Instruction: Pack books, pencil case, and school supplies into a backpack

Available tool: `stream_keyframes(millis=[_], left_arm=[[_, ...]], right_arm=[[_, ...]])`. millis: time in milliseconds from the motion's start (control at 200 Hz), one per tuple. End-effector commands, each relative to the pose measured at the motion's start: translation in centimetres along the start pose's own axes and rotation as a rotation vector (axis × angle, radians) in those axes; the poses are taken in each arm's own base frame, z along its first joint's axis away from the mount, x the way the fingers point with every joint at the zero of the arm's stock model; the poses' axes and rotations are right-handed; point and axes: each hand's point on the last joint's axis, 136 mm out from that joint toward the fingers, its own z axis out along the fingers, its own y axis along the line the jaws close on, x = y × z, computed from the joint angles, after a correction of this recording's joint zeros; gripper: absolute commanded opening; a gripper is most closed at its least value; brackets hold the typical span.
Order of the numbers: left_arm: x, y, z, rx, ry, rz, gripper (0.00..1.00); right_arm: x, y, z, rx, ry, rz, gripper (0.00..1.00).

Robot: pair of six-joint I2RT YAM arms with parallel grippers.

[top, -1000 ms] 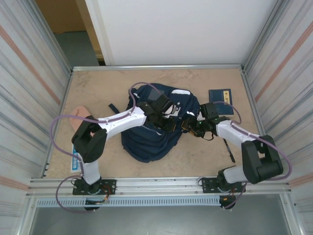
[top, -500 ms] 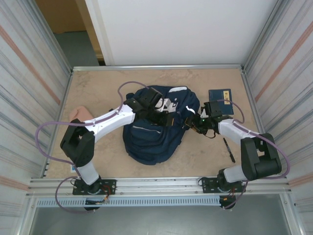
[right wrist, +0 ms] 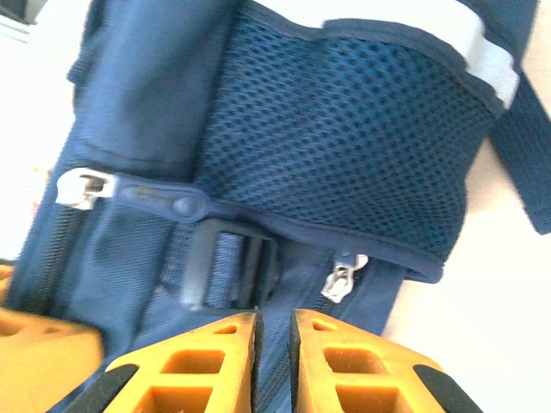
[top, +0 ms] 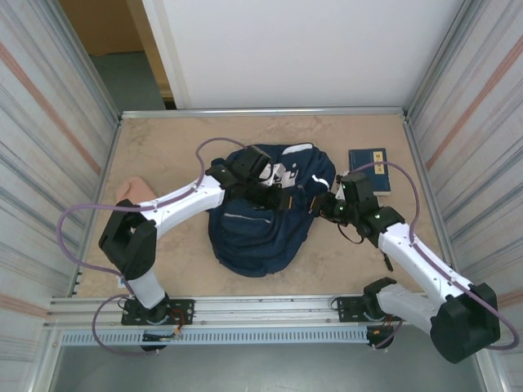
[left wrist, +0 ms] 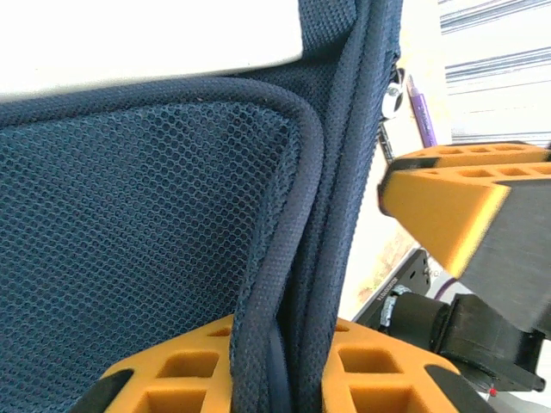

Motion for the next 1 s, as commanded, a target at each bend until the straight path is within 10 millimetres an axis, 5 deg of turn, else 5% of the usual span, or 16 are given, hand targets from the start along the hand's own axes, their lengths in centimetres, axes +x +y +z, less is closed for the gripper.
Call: stream_keyframes(millis=[0,125,381,681,777,992], left_arm=[[-0.9,-4.7,-2.8,0.164,-0.053,0.053,0.0],[-0.9,-5.2,-3.1,0.184,-0.054,0.042,0.0],[-0.5,-6.1,-3.3,0.214,-0.043,0.056,0.0],[0.2,-6.6,-3.1,0.241,-0.009,0.074,0.0],[0.2,-6.5,-3.2,0.232,-0.014,0.077,0.0],[0.3,-6.9,-3.3,0.241,-0.015,0.083,0.0]], right_arm=[[0.6,-1.3,1.3,0.058,0.018,0.023,0.18],[0.7,-0.3,2.7,0.03,0.038,-0.027,0.18],[-1.2,-3.1,3.3,0.203,-0.029,-0.067,0.3],[-2.4,-2.1,3.4,0.188,-0.046,-0.081,0.31],[-2.7,-1.3,3.5,0.157,-0.05,-0.116,0.22],[-2.6,-0.3,4.0,0.109,-0.025,-0.172,0.22]])
